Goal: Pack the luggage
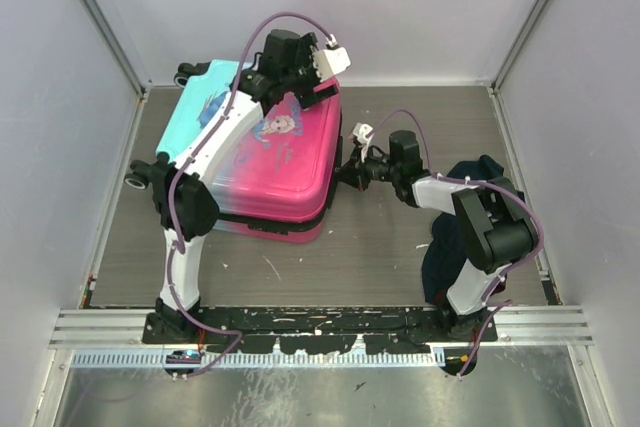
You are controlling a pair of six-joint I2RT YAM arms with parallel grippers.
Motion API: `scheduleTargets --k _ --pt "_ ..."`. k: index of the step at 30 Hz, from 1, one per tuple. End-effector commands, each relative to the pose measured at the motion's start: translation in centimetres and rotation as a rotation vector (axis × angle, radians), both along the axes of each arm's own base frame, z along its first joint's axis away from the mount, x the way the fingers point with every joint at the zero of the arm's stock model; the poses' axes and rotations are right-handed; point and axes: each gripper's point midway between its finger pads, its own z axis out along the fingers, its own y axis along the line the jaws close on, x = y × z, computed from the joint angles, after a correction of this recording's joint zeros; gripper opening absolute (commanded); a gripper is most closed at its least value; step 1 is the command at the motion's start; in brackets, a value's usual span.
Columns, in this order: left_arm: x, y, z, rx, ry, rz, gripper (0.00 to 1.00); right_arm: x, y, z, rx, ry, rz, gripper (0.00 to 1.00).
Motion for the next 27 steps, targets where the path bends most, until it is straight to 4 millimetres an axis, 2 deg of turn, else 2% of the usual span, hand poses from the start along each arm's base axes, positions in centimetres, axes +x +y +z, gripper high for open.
scheduleTargets --k 1,4,7,9,11,14,16,17,21,23,27 --pt "-8.4 -0.5 -6.1 -0.021 0.504 -0.067 0.96 0.7 0.3 4.5 0.09 -0.114 0.014 0.01" --pt "-11.4 -0.6 -1.1 -0.156 0.529 -0.077 0.97 -1.2 1.0 4.0 0.094 -0.105 0.042 0.01" --pt "-13.2 1.5 0.7 -0.26 0.562 0.027 0.98 -3.1 2.4 3.9 0.099 -0.091 0.073 0.01" --pt "-14.1 3.9 1.9 -0.374 0.599 0.129 0.99 -4.2 3.1 3.8 0.099 -0.091 0.087 0.01" --pt "-14.3 7.3 2.9 -0.482 0.598 0.263 1.0 -5.3 3.7 3.6 0.096 -0.088 0.102 0.01" --pt "-14.6 14.0 4.3 -0.658 0.559 0.49 1.0 -7.0 4.8 3.3 0.092 -0.088 0.129 0.01" --pt "-15.1 18.8 4.6 -0.743 0.517 0.655 1.0 -8.0 5.6 3.1 0.09 -0.083 0.146 0.01" --pt "-15.5 22.1 5.0 -0.793 0.481 0.76 1.0 -8.6 6.1 3.0 0.09 -0.084 0.158 0.01" --pt "-18.0 31.5 4.2 -0.945 0.428 1.12 1.0 -10.5 7.9 2.9 0.09 -0.085 0.202 0.01" --pt "-19.8 34.8 3.9 -1.024 0.405 1.273 0.99 -11.2 8.5 2.9 0.091 -0.082 0.215 0.01" --pt "-22.8 40.2 3.3 -1.148 0.306 1.59 0.99 -11.9 9.0 2.9 0.092 -0.076 0.226 0.01"
